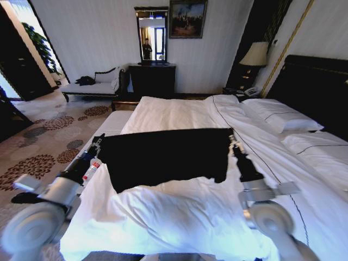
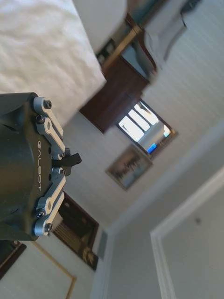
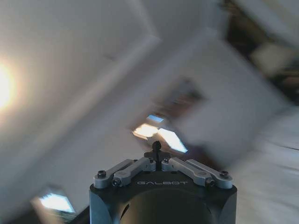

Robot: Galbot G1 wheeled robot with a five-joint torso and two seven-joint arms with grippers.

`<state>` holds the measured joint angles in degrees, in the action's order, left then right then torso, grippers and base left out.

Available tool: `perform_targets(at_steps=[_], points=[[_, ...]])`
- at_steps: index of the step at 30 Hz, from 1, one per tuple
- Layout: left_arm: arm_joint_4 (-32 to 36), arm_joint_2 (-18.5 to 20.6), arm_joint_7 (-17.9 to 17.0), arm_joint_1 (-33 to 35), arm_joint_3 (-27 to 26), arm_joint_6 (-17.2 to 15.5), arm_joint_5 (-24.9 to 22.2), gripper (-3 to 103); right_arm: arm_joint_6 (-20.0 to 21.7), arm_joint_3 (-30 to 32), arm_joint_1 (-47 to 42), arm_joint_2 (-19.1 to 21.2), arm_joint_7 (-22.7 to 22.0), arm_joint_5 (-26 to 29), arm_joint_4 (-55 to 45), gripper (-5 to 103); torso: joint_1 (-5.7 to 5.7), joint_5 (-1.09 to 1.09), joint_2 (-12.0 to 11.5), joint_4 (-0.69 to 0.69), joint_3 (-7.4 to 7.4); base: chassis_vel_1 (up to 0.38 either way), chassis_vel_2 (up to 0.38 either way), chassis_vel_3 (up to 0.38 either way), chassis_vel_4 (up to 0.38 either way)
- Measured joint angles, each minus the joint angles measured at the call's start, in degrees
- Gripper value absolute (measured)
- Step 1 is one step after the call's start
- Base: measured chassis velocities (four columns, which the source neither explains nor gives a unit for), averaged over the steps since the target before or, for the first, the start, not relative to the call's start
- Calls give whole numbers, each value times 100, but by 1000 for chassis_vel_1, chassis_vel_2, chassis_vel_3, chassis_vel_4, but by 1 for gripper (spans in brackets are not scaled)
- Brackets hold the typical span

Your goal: Fold the clothes on the bed.

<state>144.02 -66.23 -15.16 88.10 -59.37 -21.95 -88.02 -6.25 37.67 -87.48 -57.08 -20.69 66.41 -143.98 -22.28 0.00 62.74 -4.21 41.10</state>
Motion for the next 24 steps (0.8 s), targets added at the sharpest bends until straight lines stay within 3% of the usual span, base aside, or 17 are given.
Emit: perform_targets(at_steps=[1, 2, 4, 8, 11, 12, 15, 16, 17, 21, 24], points=[[0, 0, 0, 0, 0, 0, 0, 2, 0, 0, 0, 0, 0, 0, 0, 0, 0, 0, 0, 0, 0, 0, 0, 0, 0], [0, 3, -126, 31, -10, -70, -85, 2, 313, -56, 61, 43, -632, -23, -13, 0, 0, 0, 0, 1, 0, 0, 0, 0, 0], [-8, 15, -360, 3, 194, -262, -31, 2, 870, -259, 263, 110, -1467, -13, -14, 0, 0, 0, 0, 2, 1, 0, 0, 0, 0], [-155, 65, -541, -301, 737, -494, 361, 2, 1255, -681, 677, 188, -1840, 225, 117, 0, -2, 2, -1, 0, 1, 0, 0, 0, 0], [-1232, 130, -573, -861, 1302, -645, 779, 2, 1374, -1297, 1329, 197, -1577, 563, 1143, 0, -1, 1, -1, -1, 1, 0, 0, 0, 0], [-1232, 130, -573, -861, 1302, -645, 779, 2, 1374, -1297, 1329, 197, -1577, 563, 1143, 0, -1, 1, -1, -1, 1, 0, 0, 0, 0], [-3070, 127, -425, -1863, 2098, -650, 1451, 2, 1396, -2279, 2520, -31, -1178, 660, 2925, 0, -3, -2, -2, 3, 3, 0, 0, 0, 0], [-3610, 89, -355, -2154, 2308, -579, 1689, 2, 1359, -2539, 2824, -161, -1008, 607, 3451, 0, -5, -2, -3, 1, 5, 0, 0, 0, 0], [-3610, 89, -355, -2154, 2308, -579, 1689, 2, 1359, -2539, 2824, -161, -1008, 607, 3451, 0, -5, -2, -3, 1, 5, 0, 0, 0, 0], [-5439, -154, -36, -3107, 2744, -89, 2393, 2, 943, -3239, 3786, -802, -253, 109, 5492, 0, -8, 0, -5, -1, 6, 0, 0, 0, 0], [-5856, -236, 127, -3426, 2779, 64, 2433, 2, 666, -3352, 4138, -1039, 181, -39, 6162, 0, -6, -1, -4, 1, 4, 0, 0, 0, 0]])
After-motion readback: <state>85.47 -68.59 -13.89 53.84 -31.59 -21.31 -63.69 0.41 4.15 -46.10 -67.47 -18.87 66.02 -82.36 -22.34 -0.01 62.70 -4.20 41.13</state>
